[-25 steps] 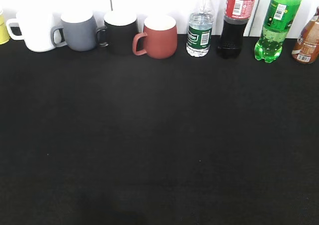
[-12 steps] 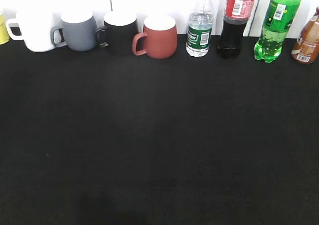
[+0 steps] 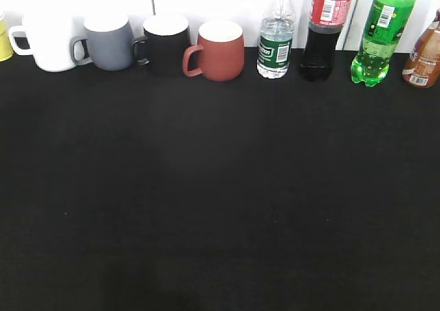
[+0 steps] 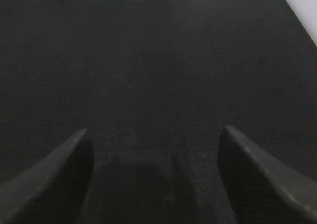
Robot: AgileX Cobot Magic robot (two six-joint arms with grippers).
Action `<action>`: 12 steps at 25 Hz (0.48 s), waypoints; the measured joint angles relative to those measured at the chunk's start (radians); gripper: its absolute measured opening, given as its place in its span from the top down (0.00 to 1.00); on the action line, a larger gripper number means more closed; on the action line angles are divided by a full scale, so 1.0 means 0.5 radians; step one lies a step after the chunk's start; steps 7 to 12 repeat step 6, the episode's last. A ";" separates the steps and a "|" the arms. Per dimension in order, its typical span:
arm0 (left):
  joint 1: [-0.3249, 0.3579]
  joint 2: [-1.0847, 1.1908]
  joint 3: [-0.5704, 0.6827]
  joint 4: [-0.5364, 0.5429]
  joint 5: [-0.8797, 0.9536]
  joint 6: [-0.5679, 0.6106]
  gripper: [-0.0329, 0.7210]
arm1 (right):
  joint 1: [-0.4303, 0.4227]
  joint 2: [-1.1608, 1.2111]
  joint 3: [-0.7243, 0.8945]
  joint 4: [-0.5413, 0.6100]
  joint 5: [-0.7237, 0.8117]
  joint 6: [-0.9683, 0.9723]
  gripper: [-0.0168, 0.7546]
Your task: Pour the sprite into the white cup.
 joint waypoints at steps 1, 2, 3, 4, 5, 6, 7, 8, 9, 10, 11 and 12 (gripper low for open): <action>0.000 0.000 0.000 0.000 0.000 0.000 0.30 | 0.000 0.000 0.000 0.000 0.000 0.000 0.22; 0.000 0.000 0.000 0.000 0.000 0.000 0.31 | 0.000 0.000 0.000 0.000 0.000 0.000 0.22; 0.000 0.000 0.000 0.000 0.000 0.000 0.32 | -0.001 0.000 0.000 0.000 0.000 0.000 0.22; 0.000 0.000 0.000 0.000 0.000 0.000 0.33 | -0.002 0.000 0.000 0.000 0.000 0.000 0.22; 0.000 0.000 0.000 0.000 0.000 0.000 0.33 | -0.002 0.000 0.000 0.000 0.000 0.000 0.22; 0.000 0.000 0.000 0.000 0.000 0.000 0.33 | -0.002 0.000 0.000 0.000 0.000 0.000 0.22; 0.000 0.000 0.000 0.000 0.000 0.000 0.33 | -0.002 0.000 0.000 0.000 0.000 0.000 0.22; 0.000 0.000 0.000 0.000 0.000 0.000 0.33 | -0.002 0.000 0.000 0.000 0.000 0.000 0.22; 0.000 0.000 0.000 0.000 0.000 0.000 0.33 | -0.002 0.000 0.000 0.000 0.000 0.000 0.22; 0.000 0.000 0.000 0.000 0.000 0.000 0.33 | -0.002 0.000 0.000 0.000 0.000 0.000 0.22; 0.000 0.000 0.000 0.000 0.000 0.000 0.33 | -0.002 0.000 0.000 0.000 0.000 0.000 0.22; 0.000 0.000 0.000 0.000 0.000 0.000 0.33 | -0.002 0.000 0.000 0.000 0.000 0.000 0.22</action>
